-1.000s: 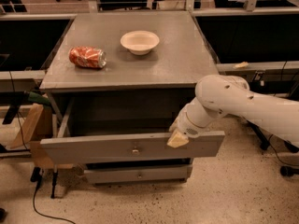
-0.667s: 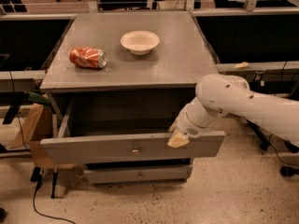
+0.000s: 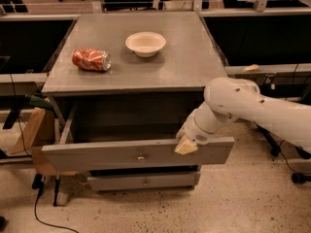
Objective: Open top drawer
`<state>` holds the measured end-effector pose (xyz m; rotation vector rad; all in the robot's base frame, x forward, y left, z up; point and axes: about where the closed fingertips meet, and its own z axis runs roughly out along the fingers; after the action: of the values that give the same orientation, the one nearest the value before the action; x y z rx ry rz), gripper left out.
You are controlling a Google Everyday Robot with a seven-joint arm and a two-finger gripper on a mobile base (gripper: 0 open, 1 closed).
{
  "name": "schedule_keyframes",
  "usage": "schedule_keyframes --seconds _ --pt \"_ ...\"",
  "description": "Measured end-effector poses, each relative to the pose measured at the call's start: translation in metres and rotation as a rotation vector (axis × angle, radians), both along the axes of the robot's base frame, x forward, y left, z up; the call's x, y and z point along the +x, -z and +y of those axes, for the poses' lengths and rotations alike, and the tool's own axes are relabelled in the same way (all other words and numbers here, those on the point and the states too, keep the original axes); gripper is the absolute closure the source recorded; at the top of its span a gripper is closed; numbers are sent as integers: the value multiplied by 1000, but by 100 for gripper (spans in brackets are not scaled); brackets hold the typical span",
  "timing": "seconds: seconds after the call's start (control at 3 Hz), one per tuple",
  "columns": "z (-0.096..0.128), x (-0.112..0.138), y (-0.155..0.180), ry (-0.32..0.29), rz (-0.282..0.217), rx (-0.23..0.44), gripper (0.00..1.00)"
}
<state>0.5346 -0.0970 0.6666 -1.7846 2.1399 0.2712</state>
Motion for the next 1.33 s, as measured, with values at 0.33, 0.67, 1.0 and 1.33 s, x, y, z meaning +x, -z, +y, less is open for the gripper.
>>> schedule_keyframes --seconds 0.33,0.67,1.0,1.33 --pt "0 -11 -3 -29 -6 1 13" --pt "1 -23 -12 -56 -15 -7 0" --pt "1 -31 -18 -72 -17 -16 0" --pt "-2 -38 -19 -81 -1 -34 19"
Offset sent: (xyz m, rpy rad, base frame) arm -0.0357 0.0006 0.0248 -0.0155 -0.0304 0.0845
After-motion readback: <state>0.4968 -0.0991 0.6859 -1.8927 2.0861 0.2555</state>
